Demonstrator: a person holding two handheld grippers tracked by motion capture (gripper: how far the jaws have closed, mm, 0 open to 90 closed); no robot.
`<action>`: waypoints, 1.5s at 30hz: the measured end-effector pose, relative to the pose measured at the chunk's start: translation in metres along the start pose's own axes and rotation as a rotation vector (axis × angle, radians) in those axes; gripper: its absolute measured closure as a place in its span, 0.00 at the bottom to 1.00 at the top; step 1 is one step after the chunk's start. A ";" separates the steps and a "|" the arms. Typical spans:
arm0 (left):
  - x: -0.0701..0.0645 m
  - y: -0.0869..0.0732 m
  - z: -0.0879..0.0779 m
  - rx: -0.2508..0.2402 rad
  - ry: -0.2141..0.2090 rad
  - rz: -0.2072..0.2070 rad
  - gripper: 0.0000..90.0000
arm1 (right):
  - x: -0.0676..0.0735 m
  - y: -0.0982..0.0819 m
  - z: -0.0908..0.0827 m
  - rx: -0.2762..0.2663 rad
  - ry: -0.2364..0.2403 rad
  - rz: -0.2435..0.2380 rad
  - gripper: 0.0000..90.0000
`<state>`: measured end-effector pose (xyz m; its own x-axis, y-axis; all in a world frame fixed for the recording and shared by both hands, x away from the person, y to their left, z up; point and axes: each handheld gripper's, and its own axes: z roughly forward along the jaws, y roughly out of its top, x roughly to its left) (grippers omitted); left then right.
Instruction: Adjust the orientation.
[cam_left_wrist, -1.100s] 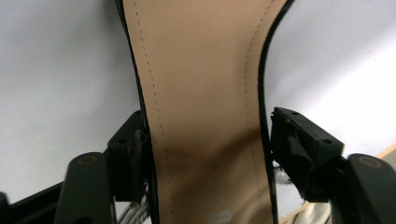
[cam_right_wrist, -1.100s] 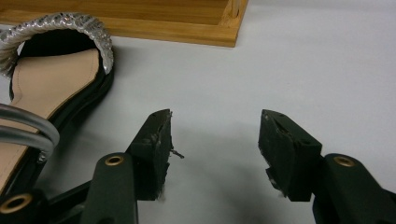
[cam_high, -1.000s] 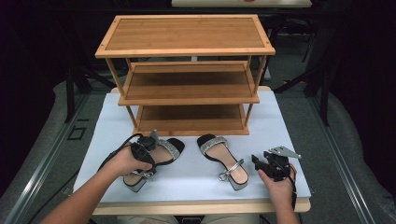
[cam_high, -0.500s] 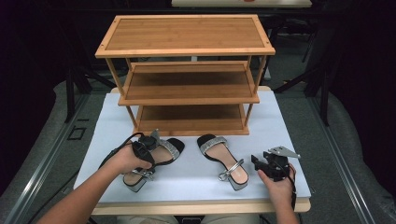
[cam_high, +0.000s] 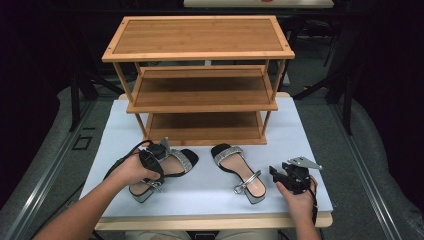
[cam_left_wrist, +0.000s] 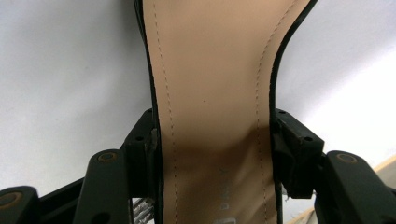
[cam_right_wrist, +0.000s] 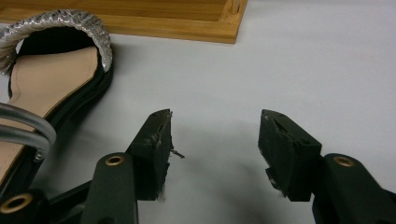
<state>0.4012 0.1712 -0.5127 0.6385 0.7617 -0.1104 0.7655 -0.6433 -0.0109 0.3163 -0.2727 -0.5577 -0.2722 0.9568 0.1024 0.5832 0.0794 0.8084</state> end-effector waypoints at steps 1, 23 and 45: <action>0.000 -0.001 -0.002 -0.008 0.002 -0.006 0.48 | 0.000 0.000 0.000 0.000 0.001 0.001 0.49; 0.019 0.012 -0.040 -0.149 0.011 -0.082 0.48 | 0.000 0.000 0.000 -0.005 0.002 0.004 0.49; 0.021 0.031 -0.003 -0.173 -0.017 -0.195 0.45 | -0.001 0.000 0.000 -0.011 0.011 0.002 0.49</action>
<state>0.4386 0.1681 -0.5120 0.4774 0.8676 -0.1391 0.8770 -0.4607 0.1366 0.3163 -0.2737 -0.5577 -0.2792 0.9538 0.1106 0.5753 0.0740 0.8146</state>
